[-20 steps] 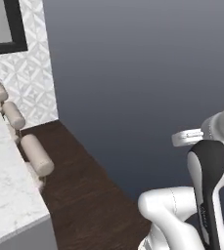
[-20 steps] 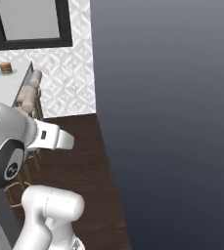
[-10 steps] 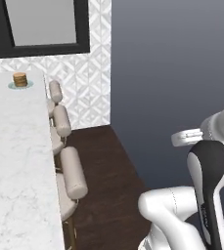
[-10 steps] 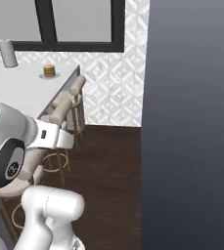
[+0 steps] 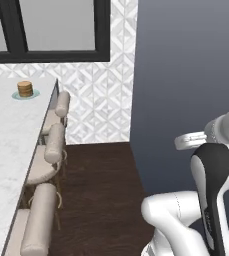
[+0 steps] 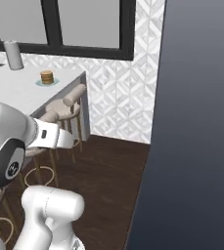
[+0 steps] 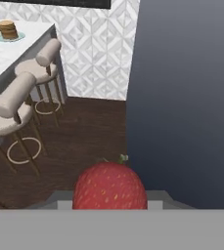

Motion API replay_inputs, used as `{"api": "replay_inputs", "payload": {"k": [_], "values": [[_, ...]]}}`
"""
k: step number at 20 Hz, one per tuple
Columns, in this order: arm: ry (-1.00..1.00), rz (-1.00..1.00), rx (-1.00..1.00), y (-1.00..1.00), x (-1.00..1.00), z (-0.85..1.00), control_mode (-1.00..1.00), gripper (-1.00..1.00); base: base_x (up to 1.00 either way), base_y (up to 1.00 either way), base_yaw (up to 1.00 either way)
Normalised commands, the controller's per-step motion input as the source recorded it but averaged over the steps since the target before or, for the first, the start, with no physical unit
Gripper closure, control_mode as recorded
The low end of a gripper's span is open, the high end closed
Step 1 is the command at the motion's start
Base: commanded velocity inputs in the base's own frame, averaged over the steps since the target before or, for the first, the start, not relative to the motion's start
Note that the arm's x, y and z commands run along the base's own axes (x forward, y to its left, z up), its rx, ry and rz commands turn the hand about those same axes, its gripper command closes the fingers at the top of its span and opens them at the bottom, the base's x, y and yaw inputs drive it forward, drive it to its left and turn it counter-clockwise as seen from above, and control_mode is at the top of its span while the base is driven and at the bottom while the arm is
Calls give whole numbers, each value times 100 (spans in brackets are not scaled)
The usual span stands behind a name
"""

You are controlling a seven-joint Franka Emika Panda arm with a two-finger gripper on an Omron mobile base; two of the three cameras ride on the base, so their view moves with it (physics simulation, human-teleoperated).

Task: Take the strawberry from the fridge and place it on top of the pancake, located on the dining counter.

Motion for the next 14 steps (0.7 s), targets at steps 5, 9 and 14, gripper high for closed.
{"api": "replay_inputs", "payload": {"k": [5,9,14], "values": [[0,0,0,0,0,0,100,100,100,-30,33],[0,0,0,0,0,0,100,100,100,-14,38],[0,0,0,0,0,0,100,100,100,-34,44]]}}
